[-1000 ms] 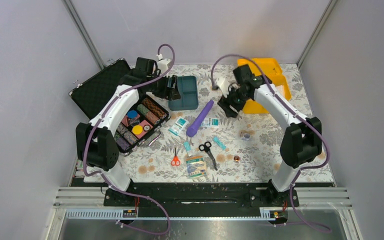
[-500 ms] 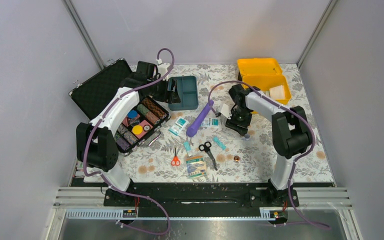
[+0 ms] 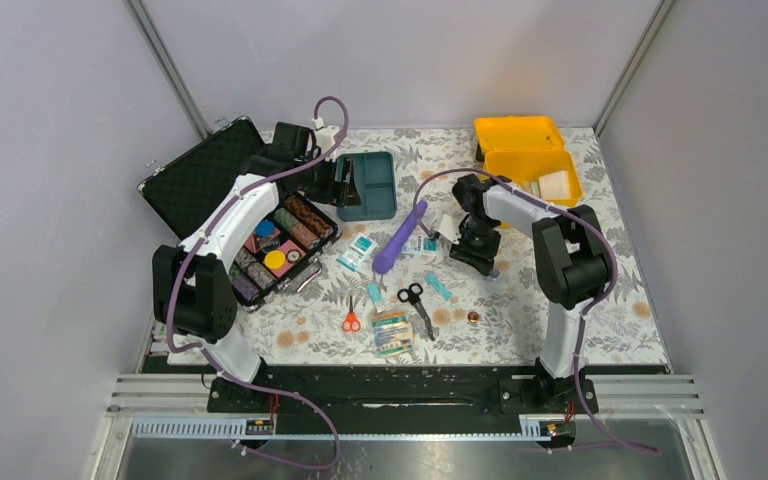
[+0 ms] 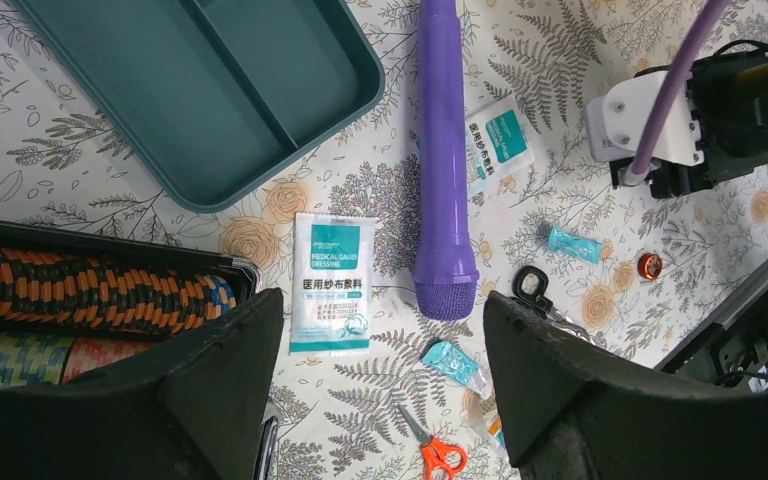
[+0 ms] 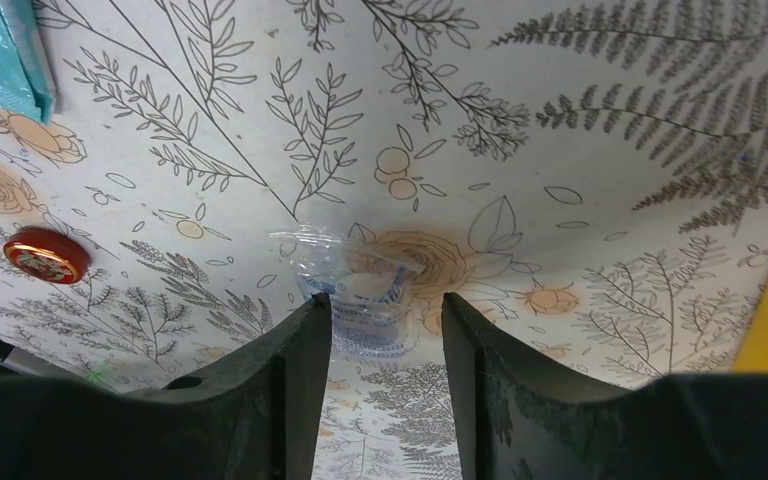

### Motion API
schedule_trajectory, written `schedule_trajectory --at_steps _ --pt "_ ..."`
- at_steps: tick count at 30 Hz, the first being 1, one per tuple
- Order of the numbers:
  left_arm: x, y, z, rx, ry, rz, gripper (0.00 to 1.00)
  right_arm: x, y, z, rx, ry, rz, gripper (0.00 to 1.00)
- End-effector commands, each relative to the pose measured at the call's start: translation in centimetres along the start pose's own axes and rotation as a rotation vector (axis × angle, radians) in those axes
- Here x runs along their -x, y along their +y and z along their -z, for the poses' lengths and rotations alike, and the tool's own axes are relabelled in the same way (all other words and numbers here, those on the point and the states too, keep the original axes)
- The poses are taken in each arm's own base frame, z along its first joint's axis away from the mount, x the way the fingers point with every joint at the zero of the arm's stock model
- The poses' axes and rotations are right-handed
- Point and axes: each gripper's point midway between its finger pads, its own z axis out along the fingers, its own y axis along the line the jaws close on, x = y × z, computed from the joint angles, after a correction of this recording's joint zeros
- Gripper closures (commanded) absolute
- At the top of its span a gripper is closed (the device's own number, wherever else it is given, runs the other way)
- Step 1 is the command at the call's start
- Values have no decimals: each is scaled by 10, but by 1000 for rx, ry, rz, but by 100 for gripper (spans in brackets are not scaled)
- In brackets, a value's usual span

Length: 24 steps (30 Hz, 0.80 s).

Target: Organize the medicine kit

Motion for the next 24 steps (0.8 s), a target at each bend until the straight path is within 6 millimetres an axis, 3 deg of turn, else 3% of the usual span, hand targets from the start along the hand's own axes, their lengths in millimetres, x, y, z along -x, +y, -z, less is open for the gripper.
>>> schedule_trajectory --at_steps 1,6,10,15,18,24 --pt "20 -3 9 10 -71 -26 28 4 1 6 20 33 -7 49" --pt "21 -2 8 8 -74 -23 28 5 1 6 16 54 -23 54" --pt "23 -2 6 7 -78 -20 28 5 1 6 14 56 -30 78" --pt "25 -2 7 6 -84 -20 28 11 0 12 18 40 -65 98" --pt "25 -1 8 3 -84 -20 28 30 -7 38 -12 -42 -108 100" --pt "31 -5 15 -21 -104 -33 28 99 -22 140 -106 -428 -265 100"
